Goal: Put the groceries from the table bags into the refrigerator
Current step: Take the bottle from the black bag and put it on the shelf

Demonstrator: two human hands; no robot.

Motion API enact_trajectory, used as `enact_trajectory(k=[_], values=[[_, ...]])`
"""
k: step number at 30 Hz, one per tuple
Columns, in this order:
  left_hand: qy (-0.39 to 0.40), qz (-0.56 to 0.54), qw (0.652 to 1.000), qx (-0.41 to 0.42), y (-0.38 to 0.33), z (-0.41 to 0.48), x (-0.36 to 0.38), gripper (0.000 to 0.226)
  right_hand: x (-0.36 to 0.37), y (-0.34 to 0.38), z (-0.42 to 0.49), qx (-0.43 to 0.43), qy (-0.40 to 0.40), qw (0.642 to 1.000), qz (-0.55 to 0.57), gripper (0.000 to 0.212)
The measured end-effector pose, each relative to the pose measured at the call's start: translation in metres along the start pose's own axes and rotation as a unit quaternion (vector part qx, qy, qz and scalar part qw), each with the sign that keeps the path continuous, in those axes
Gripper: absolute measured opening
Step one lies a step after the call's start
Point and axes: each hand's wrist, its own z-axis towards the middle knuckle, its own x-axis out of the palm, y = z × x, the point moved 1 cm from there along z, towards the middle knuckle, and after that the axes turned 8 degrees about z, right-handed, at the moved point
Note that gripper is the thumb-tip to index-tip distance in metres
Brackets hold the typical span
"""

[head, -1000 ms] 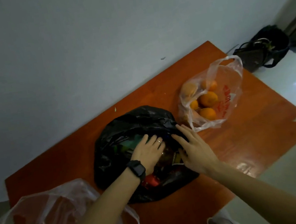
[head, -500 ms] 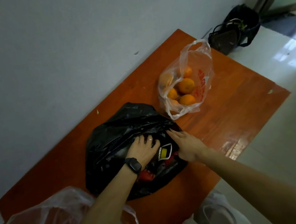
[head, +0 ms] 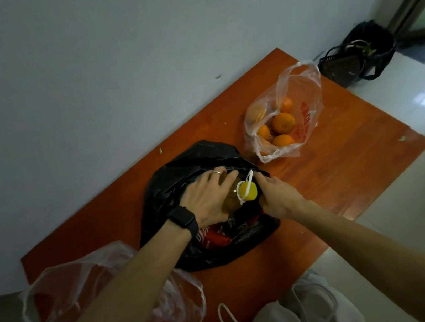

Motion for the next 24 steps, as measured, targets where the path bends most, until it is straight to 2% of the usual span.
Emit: enact_trajectory(k=[3, 5, 7, 9, 12, 15, 18, 21, 24], values=[[-0.044, -0.094, 0.994, -0.043, 0.007, -0.002, -0.015, 0.095, -0.005, 0.007, -0.003, -0.010, -0.007, 1.000, -0.014, 0.060], [-0.069, -0.176, 0.978, -0.091, 0.014, -0.005, -0.022, 0.094, -0.010, 0.011, -0.006, -0.013, -0.004, 0.999, -0.032, 0.061], [-0.095, -0.285, 0.939, -0.168, 0.023, -0.007, -0.021, 0.094, -0.015, 0.016, -0.011, -0.015, -0.008, 0.999, -0.038, 0.064], [-0.143, -0.382, 0.880, -0.243, 0.031, -0.011, -0.016, 0.087, -0.019, 0.023, -0.016, -0.024, -0.023, 0.999, -0.032, 0.072], [-0.192, -0.448, 0.820, -0.301, 0.035, -0.014, -0.013, 0.068, -0.029, 0.041, -0.024, -0.055, -0.069, 0.996, -0.008, 0.090], [-0.225, -0.465, 0.798, -0.310, 0.031, -0.018, -0.035, 0.063, -0.037, 0.064, -0.033, -0.094, -0.103, 0.989, 0.043, 0.103], [-0.242, -0.494, 0.776, -0.308, 0.030, -0.023, -0.061, 0.063, -0.042, 0.084, -0.039, -0.104, -0.106, 0.981, 0.127, 0.120], [-0.250, -0.544, 0.742, -0.301, 0.035, -0.030, -0.085, 0.075, -0.044, 0.094, -0.044, -0.114, -0.125, 0.968, 0.186, 0.136], [-0.259, -0.584, 0.711, -0.295, 0.041, -0.036, -0.112, 0.089, -0.053, 0.103, -0.053, -0.137, -0.146, 0.948, 0.246, 0.139]])
